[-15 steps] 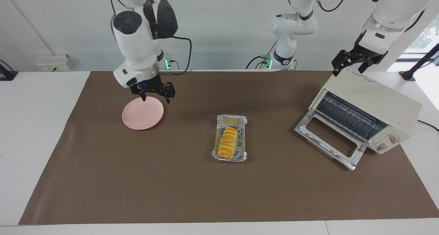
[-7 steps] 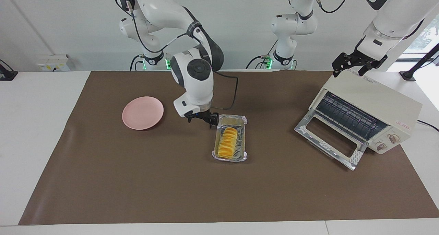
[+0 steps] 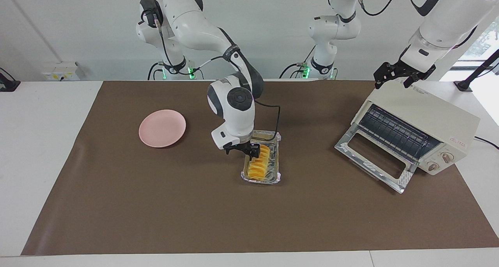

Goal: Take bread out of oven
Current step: 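Reach the right gripper to the foil tray and grasp its rim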

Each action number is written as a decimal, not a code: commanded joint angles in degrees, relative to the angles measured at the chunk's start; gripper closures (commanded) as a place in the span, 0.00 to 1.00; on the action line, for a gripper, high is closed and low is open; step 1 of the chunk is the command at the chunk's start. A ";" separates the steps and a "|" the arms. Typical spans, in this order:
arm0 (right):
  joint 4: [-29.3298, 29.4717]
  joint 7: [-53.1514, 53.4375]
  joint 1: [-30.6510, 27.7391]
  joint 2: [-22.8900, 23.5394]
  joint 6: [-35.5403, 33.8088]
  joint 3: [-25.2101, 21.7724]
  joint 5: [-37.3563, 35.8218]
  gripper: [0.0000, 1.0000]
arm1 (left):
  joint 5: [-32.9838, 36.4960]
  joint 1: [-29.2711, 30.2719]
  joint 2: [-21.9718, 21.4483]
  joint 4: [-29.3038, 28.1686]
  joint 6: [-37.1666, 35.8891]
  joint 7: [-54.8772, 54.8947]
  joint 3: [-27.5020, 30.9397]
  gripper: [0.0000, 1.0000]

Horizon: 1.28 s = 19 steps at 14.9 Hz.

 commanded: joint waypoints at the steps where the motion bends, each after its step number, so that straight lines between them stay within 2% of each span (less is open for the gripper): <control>1: -0.61 0.43 0.51 0.59 0.85 -0.08 -2.09 0.00 | -0.83 0.04 -0.91 -3.44 2.01 0.63 0.19 0.00; 2: -0.70 -1.24 0.51 0.50 0.41 -0.08 -2.26 0.05 | -0.83 0.21 -1.35 -4.05 2.10 0.28 0.19 0.00; 3: -0.70 -2.38 0.51 0.50 -0.03 -0.08 -2.35 0.17 | -0.83 0.56 -1.61 -4.75 2.36 0.36 0.19 0.00; 4: -0.70 -2.74 0.51 0.42 -0.03 -0.08 -2.35 0.37 | -0.83 0.65 -1.79 -5.19 2.71 0.62 0.19 0.00; 5: -0.70 -2.75 0.51 0.42 -0.03 -0.08 -2.35 0.73 | -0.83 0.65 -1.97 -5.55 3.06 0.80 0.36 0.00; 6: -0.61 -2.66 0.60 0.42 0.32 -0.08 -2.27 1.00 | -0.83 0.65 -1.97 -5.64 4.02 0.89 0.36 0.00; 14: 0.18 -2.83 0.51 0.50 1.90 0.01 -1.21 1.00 | -0.74 0.65 -2.14 -5.81 4.30 0.89 0.36 0.00; 17: 1.66 -3.01 -0.97 0.42 -1.59 0.01 -1.04 1.00 | -0.74 0.39 -2.23 -5.73 4.38 0.28 0.36 0.00; 19: 6.40 -5.63 -4.13 0.42 -5.72 0.01 1.06 1.00 | -0.74 0.12 -2.41 -5.64 4.38 0.19 0.36 0.00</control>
